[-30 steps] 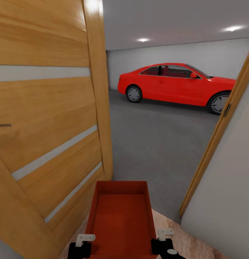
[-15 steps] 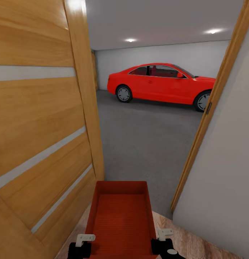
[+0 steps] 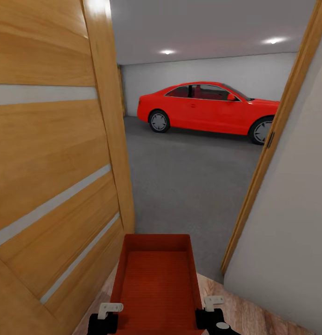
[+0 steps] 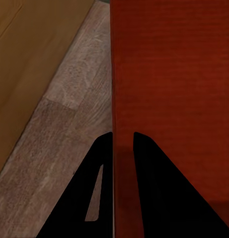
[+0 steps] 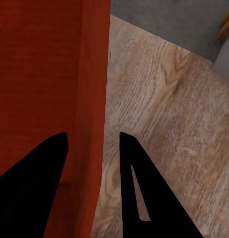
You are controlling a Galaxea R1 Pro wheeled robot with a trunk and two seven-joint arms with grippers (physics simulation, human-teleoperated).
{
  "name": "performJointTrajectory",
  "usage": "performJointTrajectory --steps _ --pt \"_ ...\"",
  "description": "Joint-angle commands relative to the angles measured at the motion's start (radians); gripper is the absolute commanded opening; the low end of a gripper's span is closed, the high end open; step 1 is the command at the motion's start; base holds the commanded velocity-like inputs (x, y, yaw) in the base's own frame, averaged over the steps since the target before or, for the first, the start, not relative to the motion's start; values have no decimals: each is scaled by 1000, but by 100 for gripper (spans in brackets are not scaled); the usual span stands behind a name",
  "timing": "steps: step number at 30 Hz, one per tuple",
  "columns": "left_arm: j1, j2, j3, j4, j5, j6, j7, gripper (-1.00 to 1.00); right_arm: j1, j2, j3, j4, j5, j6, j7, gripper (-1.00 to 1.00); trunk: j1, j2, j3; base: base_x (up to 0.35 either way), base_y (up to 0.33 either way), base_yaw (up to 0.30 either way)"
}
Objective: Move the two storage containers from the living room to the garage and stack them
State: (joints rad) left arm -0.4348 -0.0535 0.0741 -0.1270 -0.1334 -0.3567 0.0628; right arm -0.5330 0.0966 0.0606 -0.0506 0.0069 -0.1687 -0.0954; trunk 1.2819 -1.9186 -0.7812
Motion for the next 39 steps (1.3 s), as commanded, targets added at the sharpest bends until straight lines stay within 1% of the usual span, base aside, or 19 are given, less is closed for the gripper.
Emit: performJointTrajectory --steps 1,6,14,23,33,39 --pt "-1 0 31 0 -9 -4 14 -100 -1 0 -1 1 -3 -3 -9 -100 0 0 -1 64 186 -1" --pt "-1 0 31 0 -10 -4 14 -100 -1 0 -1 1 -2 -3 -9 -100 0 0 -1 45 130 0" --pt "-1 0 31 0 -9 -4 14 -100 -1 0 -1 1 -3 -3 -9 -100 0 0 -1 6 19 -15" --pt "-1 0 31 0 -9 -4 14 -100 -1 0 -1 1 -3 -3 -9 -100 0 0 3 0 1 -186" --pt "-1 0 31 0 -10 -4 14 -100 -1 0 -1 1 -3 -3 -9 -100 0 0 4 0 0 -71" --pt "-1 0 31 0 -9 -4 14 -100 -1 0 -1 1 -2 -3 -9 -100 0 0 4 0 0 -206"
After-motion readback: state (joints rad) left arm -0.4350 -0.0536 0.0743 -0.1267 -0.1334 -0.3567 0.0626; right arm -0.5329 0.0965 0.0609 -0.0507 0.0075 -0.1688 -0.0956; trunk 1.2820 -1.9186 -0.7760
